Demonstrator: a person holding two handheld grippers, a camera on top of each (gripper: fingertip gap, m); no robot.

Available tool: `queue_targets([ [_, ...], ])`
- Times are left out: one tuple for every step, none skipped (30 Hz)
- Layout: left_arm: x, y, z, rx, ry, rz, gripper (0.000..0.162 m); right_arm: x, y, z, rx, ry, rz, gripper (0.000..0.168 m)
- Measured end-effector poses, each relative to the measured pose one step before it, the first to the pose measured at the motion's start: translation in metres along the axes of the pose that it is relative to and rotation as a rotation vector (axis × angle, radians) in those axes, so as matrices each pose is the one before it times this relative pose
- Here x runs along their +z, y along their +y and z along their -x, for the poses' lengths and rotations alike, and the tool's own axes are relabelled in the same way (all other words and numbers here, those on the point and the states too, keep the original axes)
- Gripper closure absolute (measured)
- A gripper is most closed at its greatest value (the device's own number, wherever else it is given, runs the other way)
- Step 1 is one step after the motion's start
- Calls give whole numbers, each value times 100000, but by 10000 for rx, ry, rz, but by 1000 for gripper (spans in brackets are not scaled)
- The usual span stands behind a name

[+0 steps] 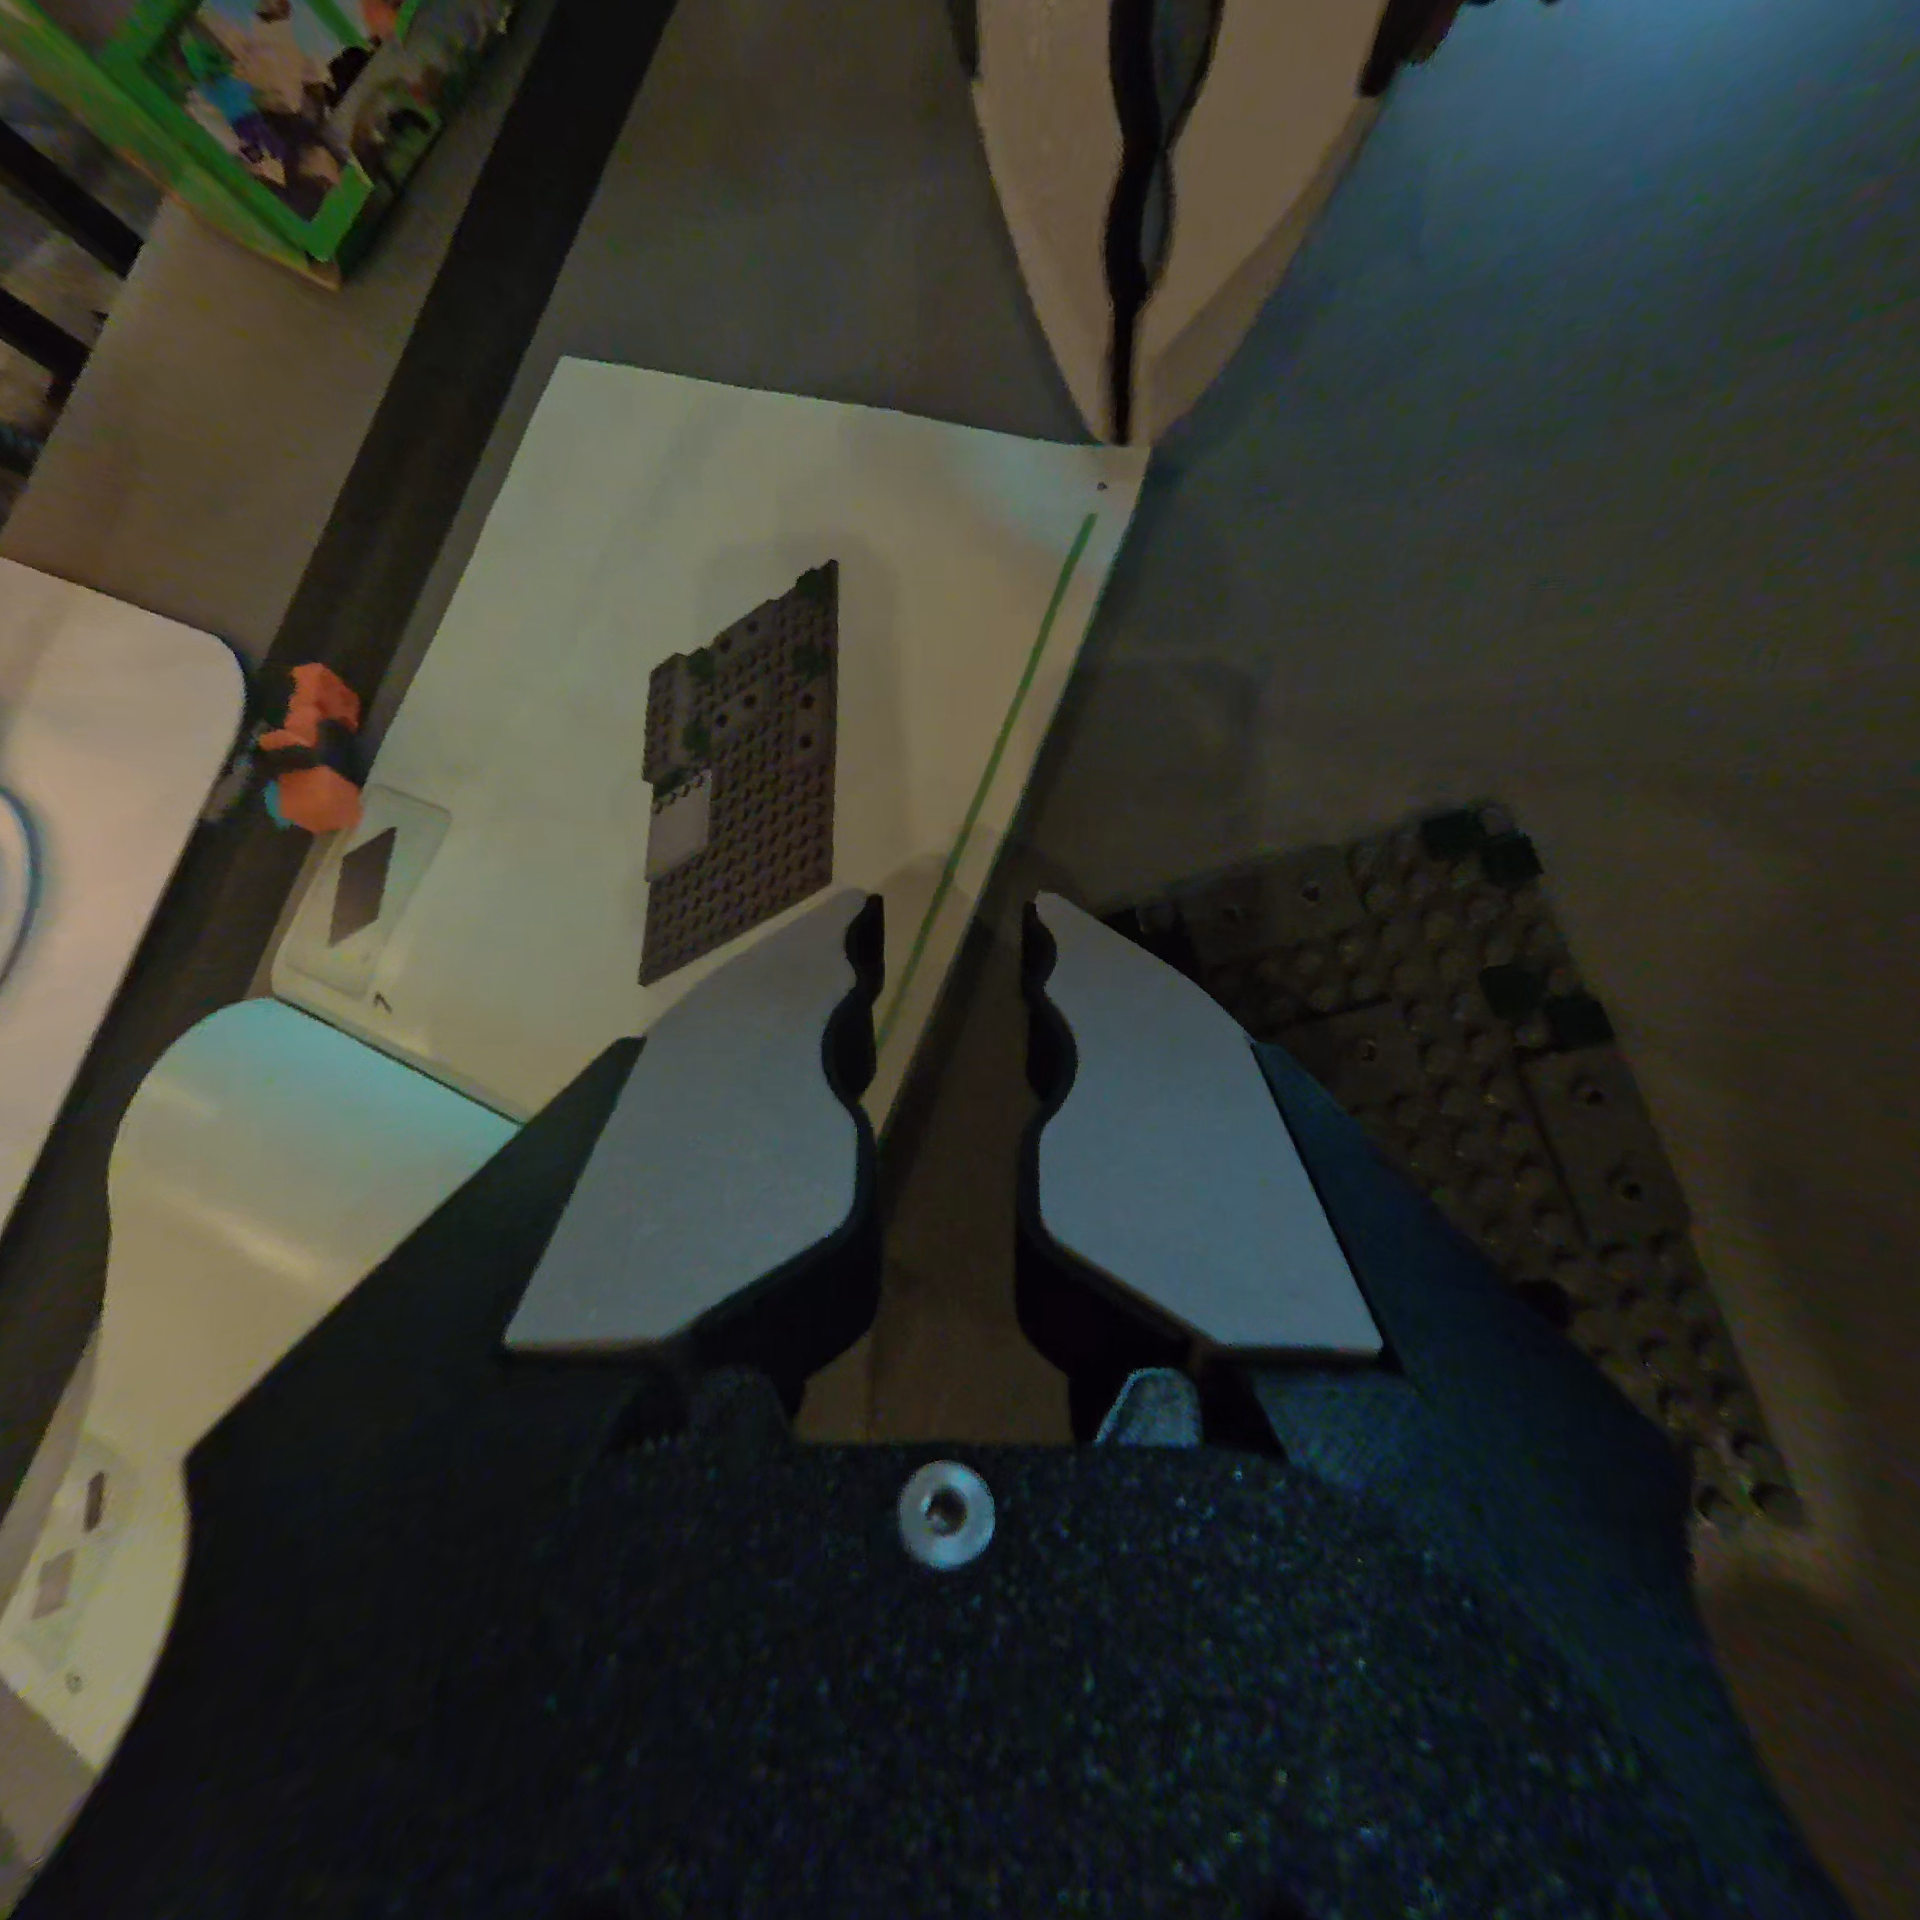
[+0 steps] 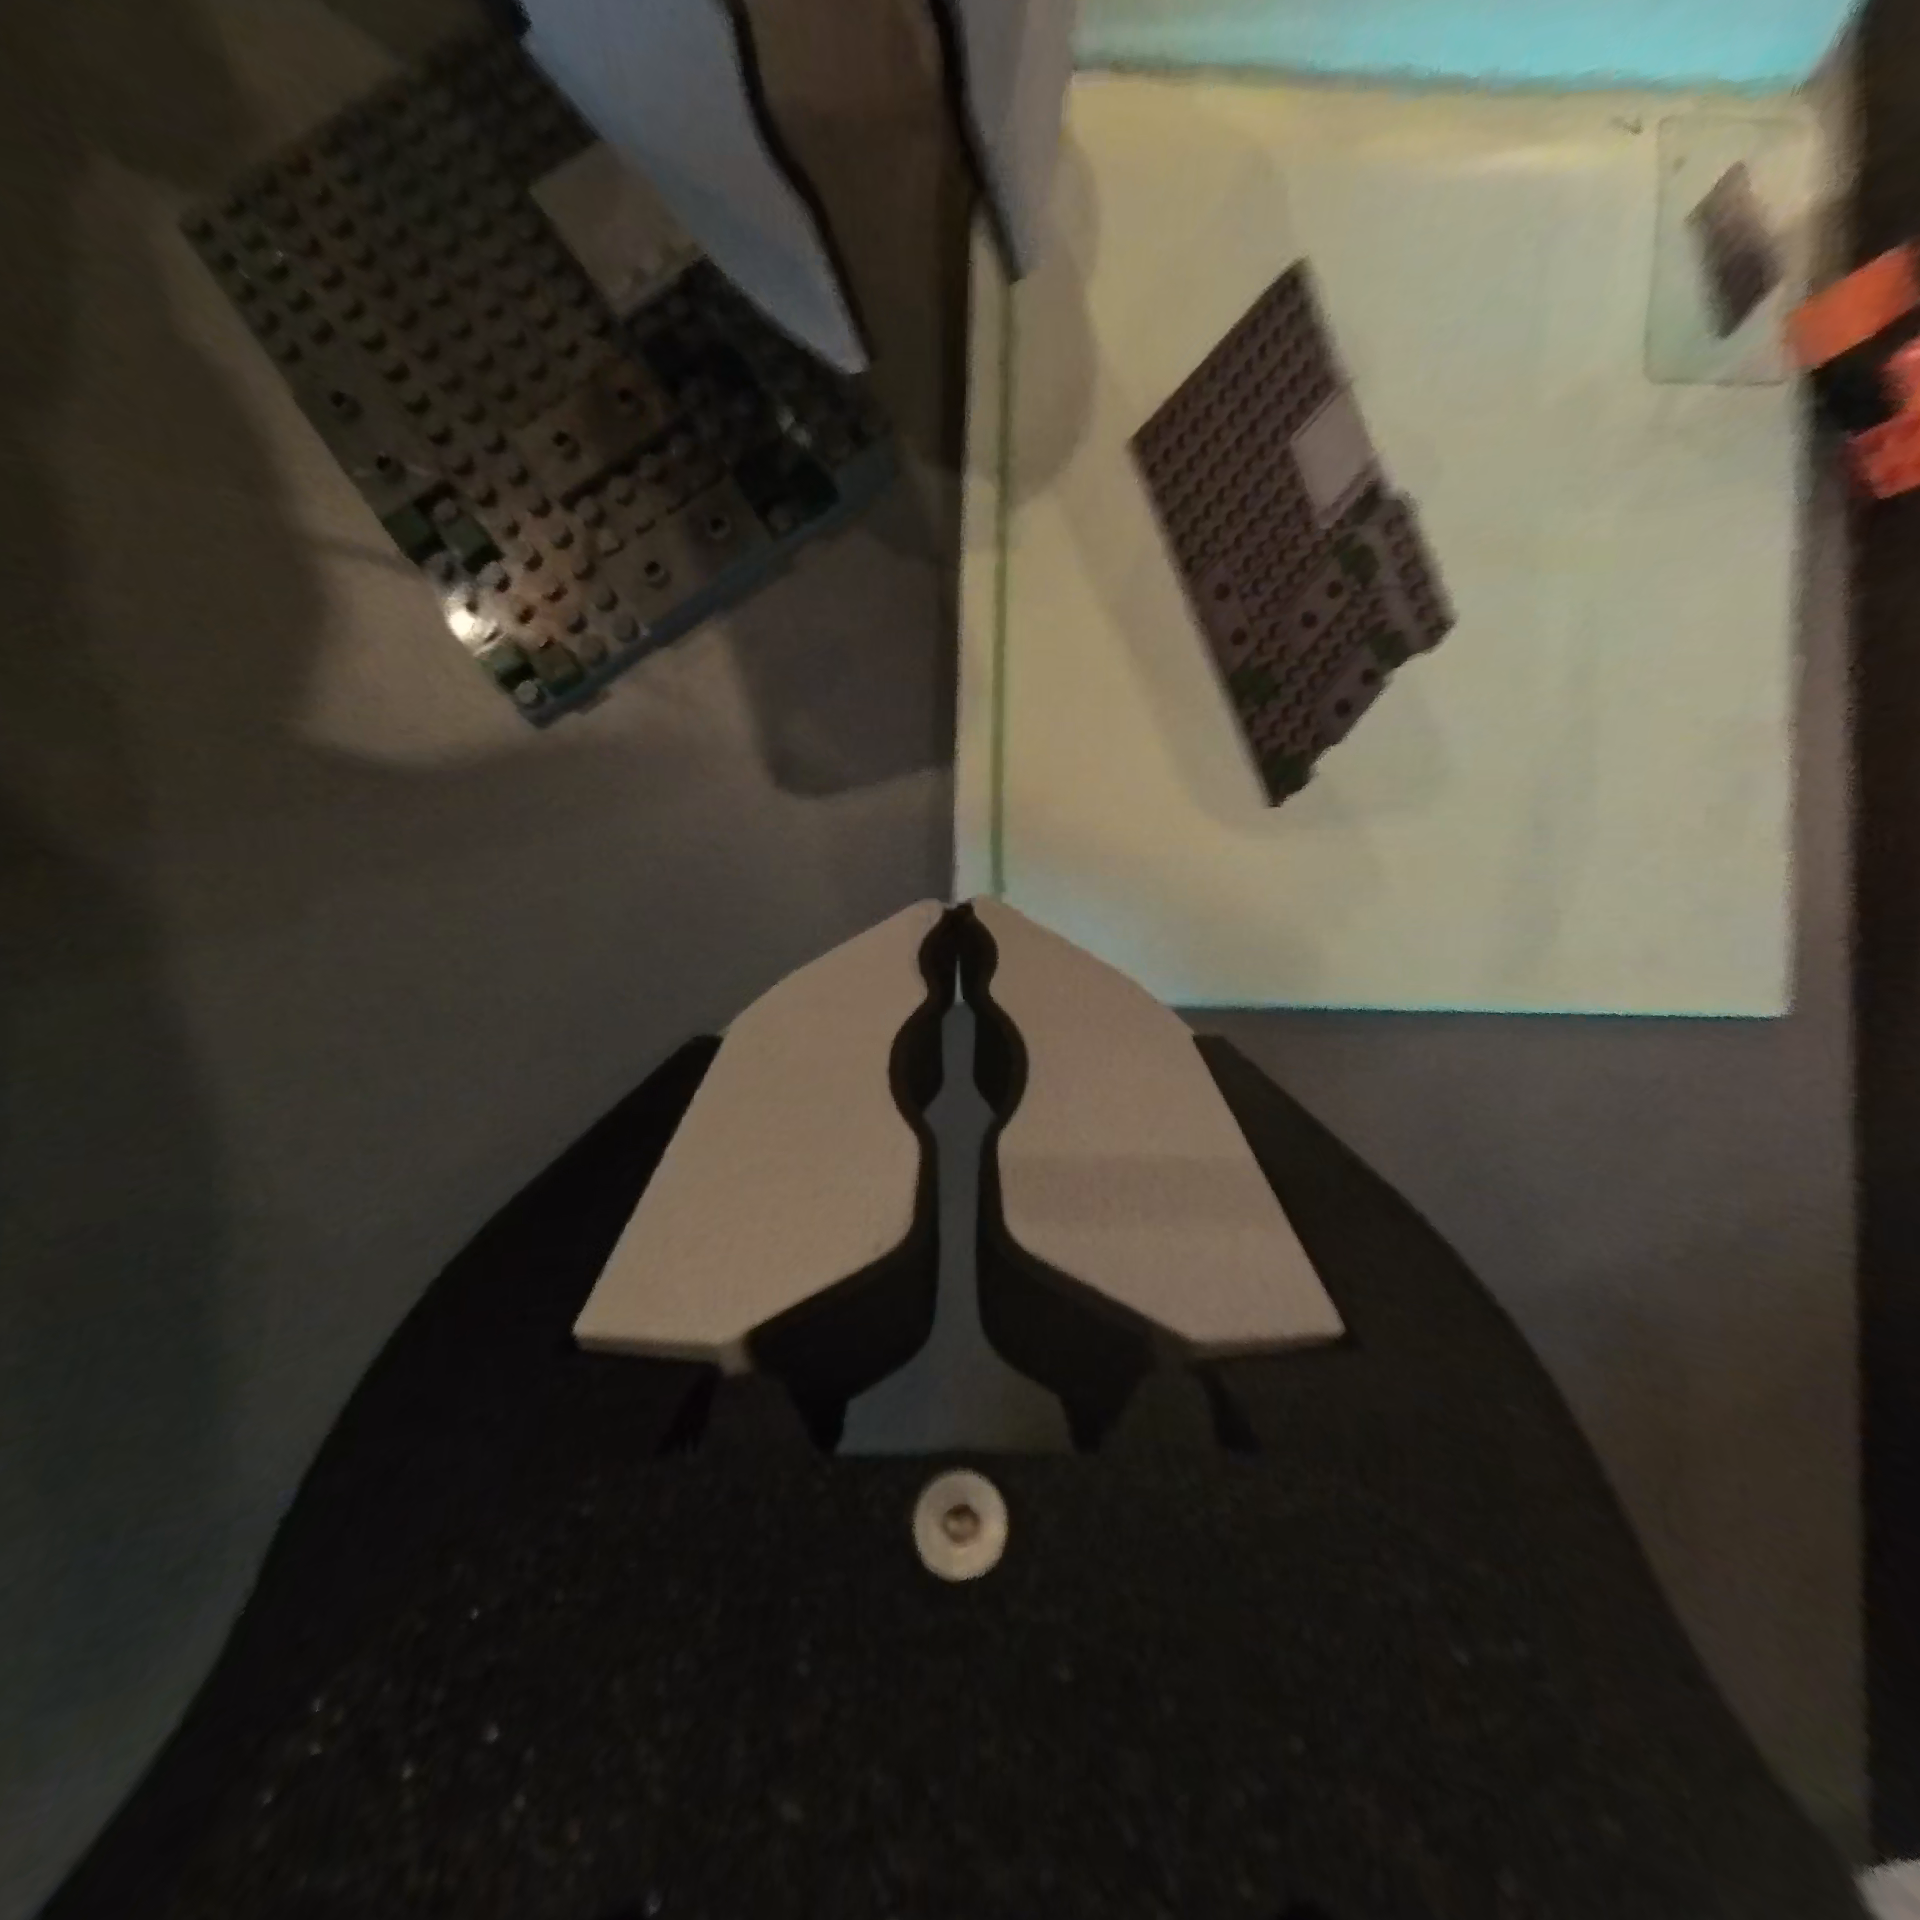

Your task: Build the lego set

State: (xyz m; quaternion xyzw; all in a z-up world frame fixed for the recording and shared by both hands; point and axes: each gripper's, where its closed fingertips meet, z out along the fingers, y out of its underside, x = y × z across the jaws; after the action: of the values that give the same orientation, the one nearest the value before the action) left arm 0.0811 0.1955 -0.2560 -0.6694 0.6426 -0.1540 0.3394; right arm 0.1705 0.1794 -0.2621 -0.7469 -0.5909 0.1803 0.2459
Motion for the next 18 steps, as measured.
queue_targets([
  [-125,121,-50,-19,1,-9,137,-154,-505,-550,-16,278,-200,168],
  [-183,114,-13,-18,-20,-34,138,-157,-612,-770,16,331,-187,168],
  [-225,99,52,-28,-48,-55,138,-97,-680,-1053,19,406,-170,168],
  [-251,107,70,-58,-40,-62,138,17,-722,-1231,5,425,-140,168],
  [-251,100,25,-98,-1,-62,139,197,-697,-1236,-6,325,-88,161],
  [-246,106,-4,-125,28,-50,139,393,-625,-1305,28,268,-25,155],
  [-263,86,-43,-117,20,-51,140,578,-583,-1333,48,235,-3,153],
  [-293,73,-69,-71,10,-59,140,742,-552,-1344,15,221,3,149],
  [-317,79,-67,-25,-18,-51,140,865,-498,-1259,-60,204,40,146],
  [-349,130,-37,1,-47,-28,140,933,-491,-1123,-142,172,43,145],
  [-364,179,-22,-2,-58,-16,140,959,-517,-923,-223,121,26,145],
  [-379,197,-36,-32,-34,-24,140,940,-545,-739,-287,80,9,144],
  [-365,224,-50,-65,-4,-25,140,901,-500,-588,-321,47,50,144],
  [-353,255,-26,-71,4,-17,140,870,-352,-449,-329,-1,147,144],
  [-330,299,-11,-62,-1,1,140,833,-210,-324,-284,-68,208,143],
  [-295,315,20,-48,-9,8,140,762,-104,-236,-174,-110,231,142],
  [-287,286,36,-37,-14,-3,140,682,-16,-229,-66,-97,231,140],
  [-255,248,59,-42,-22,-21,140,601,101,-236,-34,-67,240,140],
])
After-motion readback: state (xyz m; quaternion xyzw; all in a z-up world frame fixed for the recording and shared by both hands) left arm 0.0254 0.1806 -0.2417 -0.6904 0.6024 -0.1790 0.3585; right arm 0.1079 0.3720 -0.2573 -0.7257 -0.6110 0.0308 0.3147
